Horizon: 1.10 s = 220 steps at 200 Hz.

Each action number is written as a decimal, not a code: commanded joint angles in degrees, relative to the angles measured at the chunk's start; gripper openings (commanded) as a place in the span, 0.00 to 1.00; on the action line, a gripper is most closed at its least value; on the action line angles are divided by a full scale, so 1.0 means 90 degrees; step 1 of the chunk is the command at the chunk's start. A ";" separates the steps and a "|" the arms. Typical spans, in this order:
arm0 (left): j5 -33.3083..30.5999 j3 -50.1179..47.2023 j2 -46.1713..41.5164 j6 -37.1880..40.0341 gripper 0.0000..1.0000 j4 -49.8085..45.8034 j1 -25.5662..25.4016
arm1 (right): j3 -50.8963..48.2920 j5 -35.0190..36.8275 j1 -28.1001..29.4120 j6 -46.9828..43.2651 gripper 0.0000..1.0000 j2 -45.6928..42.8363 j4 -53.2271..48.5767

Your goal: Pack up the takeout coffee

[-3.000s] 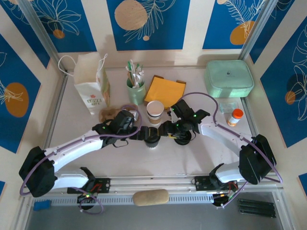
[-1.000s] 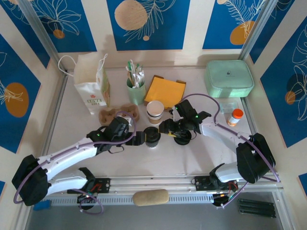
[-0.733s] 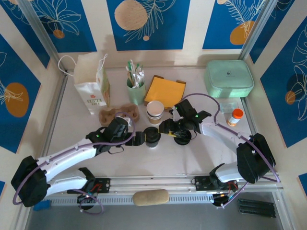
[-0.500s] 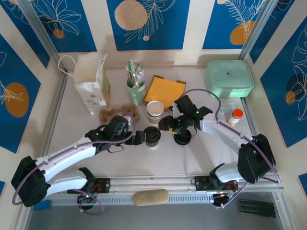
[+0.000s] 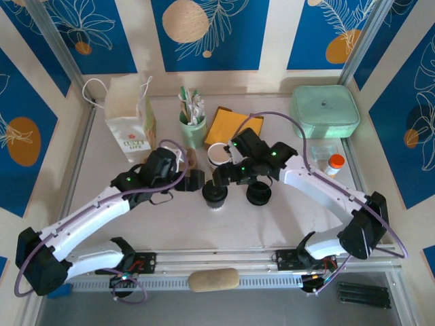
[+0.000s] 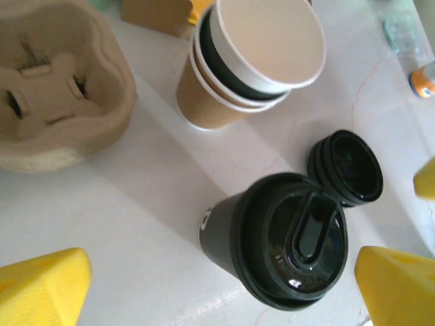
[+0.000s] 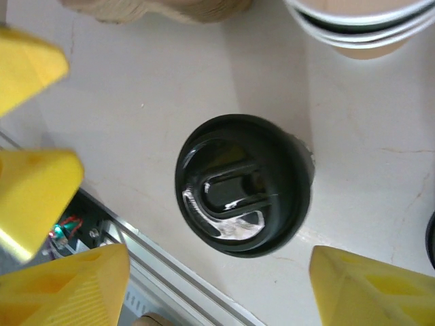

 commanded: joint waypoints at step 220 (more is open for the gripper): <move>0.0465 -0.0346 -0.0502 -0.0051 0.99 0.0124 0.1082 | 0.1382 0.1797 0.1203 -0.0207 0.84 0.1324 -0.1274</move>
